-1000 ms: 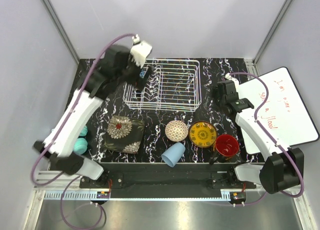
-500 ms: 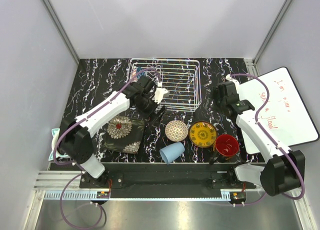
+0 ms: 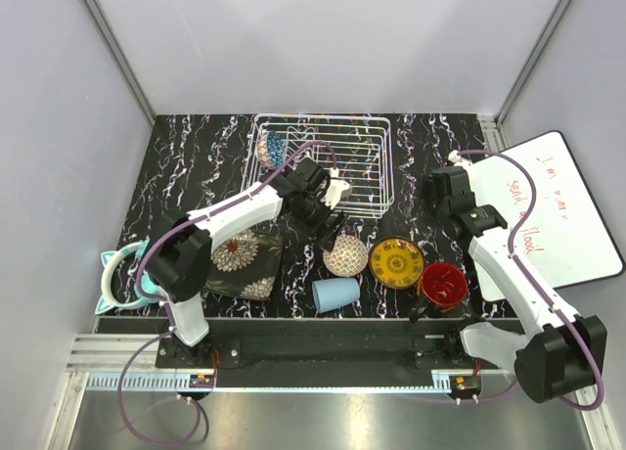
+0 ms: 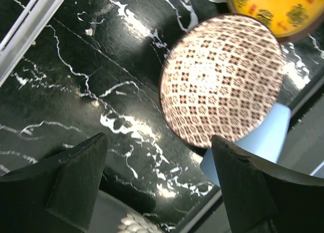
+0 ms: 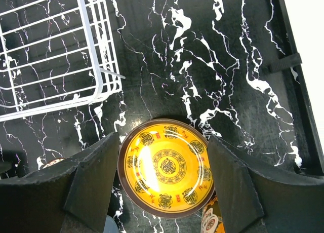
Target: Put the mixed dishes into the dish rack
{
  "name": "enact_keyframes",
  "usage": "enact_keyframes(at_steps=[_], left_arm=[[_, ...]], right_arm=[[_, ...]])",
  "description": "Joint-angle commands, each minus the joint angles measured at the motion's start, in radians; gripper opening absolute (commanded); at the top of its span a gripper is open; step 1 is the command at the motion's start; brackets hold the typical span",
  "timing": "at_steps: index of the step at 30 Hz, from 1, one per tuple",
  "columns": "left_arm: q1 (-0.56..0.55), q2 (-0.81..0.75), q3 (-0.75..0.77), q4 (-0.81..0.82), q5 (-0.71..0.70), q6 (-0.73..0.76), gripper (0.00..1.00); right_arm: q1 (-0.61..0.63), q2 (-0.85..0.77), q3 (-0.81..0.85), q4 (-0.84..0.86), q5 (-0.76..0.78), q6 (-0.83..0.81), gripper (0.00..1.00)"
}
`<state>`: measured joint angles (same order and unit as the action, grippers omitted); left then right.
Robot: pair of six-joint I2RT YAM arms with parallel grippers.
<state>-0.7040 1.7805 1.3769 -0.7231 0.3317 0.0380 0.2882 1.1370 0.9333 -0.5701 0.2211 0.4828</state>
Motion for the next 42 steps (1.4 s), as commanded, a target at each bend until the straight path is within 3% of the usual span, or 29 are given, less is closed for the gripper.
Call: enact_keyframes(at_steps=[1,10,13,18,21,26,30,38,42], left_arm=[[-0.008,0.02,-0.016,0.1,-0.011,-0.013,0.85],[-0.029,0.098,-0.022,0.168,-0.031,0.003,0.8],[-0.041,0.138,-0.015,0.178,-0.046,0.013,0.7],[-0.049,0.177,-0.004,0.179,-0.036,0.003,0.43],[-0.052,0.181,-0.012,0.182,-0.045,0.005,0.34],[-0.052,0.166,-0.015,0.179,-0.057,0.017,0.27],[-0.052,0.1,0.023,0.127,-0.095,0.037,0.0],[-0.035,-0.098,0.203,-0.091,-0.195,0.125,0.0],[0.007,-0.159,0.361,-0.249,-0.354,0.108,0.0]], right_arm=[[0.009,-0.062,-0.013,-0.016,0.041,-0.007,0.77],[0.008,-0.143,-0.04,-0.04,0.061,0.007,0.75],[0.008,-0.152,-0.033,-0.062,0.069,0.004,0.75],[0.008,-0.161,-0.01,-0.086,0.089,-0.007,0.75],[0.008,-0.157,0.001,-0.086,0.093,-0.016,0.75],[0.009,-0.141,0.015,-0.086,0.096,-0.019,0.75],[0.008,-0.14,0.009,-0.073,0.096,-0.02,0.75],[0.009,-0.135,-0.03,-0.034,0.08,-0.003,0.75],[0.008,-0.134,-0.044,-0.02,0.075,0.0,0.75]])
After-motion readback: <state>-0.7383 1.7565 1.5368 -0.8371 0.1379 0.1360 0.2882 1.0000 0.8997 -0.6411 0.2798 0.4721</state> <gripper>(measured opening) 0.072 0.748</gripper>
